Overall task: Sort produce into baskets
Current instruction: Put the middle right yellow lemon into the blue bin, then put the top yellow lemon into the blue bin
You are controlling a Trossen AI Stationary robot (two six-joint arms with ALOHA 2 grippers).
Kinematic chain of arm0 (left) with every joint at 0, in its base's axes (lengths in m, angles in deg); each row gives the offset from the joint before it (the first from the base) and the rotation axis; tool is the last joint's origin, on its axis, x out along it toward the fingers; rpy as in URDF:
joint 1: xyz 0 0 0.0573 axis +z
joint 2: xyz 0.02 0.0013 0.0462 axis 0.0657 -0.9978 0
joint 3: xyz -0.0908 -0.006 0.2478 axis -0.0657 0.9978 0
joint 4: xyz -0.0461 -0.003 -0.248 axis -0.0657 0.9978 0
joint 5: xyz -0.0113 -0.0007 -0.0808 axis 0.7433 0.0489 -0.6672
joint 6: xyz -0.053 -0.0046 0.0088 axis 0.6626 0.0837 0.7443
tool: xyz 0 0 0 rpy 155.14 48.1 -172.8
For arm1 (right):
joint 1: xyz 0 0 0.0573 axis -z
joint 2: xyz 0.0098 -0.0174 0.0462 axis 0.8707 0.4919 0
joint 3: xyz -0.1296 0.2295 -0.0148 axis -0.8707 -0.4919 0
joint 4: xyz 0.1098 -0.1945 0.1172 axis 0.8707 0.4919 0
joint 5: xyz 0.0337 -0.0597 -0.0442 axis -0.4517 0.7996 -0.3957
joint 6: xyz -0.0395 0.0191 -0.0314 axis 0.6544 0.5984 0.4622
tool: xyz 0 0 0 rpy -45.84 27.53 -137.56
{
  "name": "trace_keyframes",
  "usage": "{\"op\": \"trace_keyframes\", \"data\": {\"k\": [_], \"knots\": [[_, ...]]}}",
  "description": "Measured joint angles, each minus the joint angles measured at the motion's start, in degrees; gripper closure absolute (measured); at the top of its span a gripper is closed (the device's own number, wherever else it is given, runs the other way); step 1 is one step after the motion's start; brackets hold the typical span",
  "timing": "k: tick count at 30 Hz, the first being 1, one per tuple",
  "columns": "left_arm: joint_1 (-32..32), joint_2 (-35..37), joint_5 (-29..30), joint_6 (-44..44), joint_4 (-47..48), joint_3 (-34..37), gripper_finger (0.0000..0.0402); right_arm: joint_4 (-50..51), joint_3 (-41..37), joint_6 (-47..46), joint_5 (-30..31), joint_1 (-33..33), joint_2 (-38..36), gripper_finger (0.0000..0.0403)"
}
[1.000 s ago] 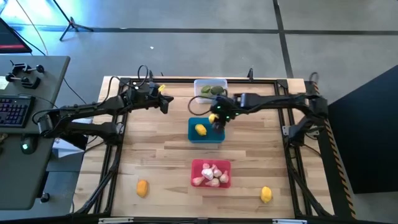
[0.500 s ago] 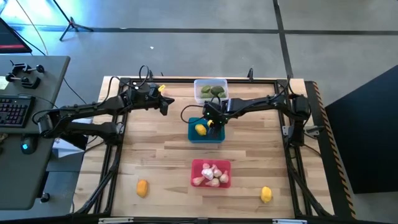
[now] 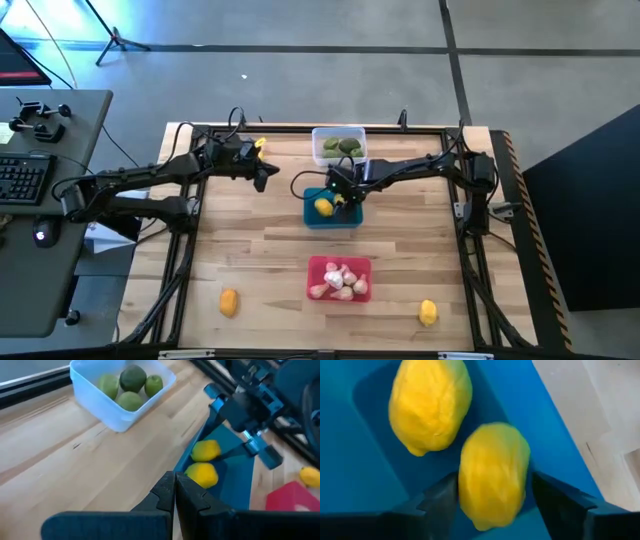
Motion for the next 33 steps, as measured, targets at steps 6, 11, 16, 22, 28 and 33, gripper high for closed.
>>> {"op": "trace_keyframes", "data": {"k": [6, 11, 16, 22, 28, 33], "knots": [[0.06, 0.0, -1.09, -0.52, 0.56, 0.0, 0.0401, 3.8, 3.85, 1.05, -2.01, -0.96, 0.0, 0.0137], [-0.59, 0.0, -0.77, 0.65, 2.97, 0.0, 0.0401, 7.07, 10.08, 7.58, -2.36, -1.42, -0.54, 0.0209], [-3.02, 0.46, 1.88, 3.14, 5.97, -0.03, 0.0401, -1.19, 11.6, 14.43, -2.86, 0.28, -2.79, 0.0366], [-2.45, 0.74, 9.42, 9.33, 8.4, -0.07, 0.0401, -18.52, 7.19, 11.49, -6.53, 6.35, -2.73, 0.0385], [3.88, 0.72, 10.12, 13.43, 16.45, -0.36, 0.0397, -23.73, 5.19, 9.34, -7.72, 10.89, -2.67, 0.0395], [8.95, 0.72, 13.35, 7.68, 26.53, -4.28, 0.0364, -23.41, 5.17, 9.62, -7.23, 13.3, -3.62, 0.0401]]}}
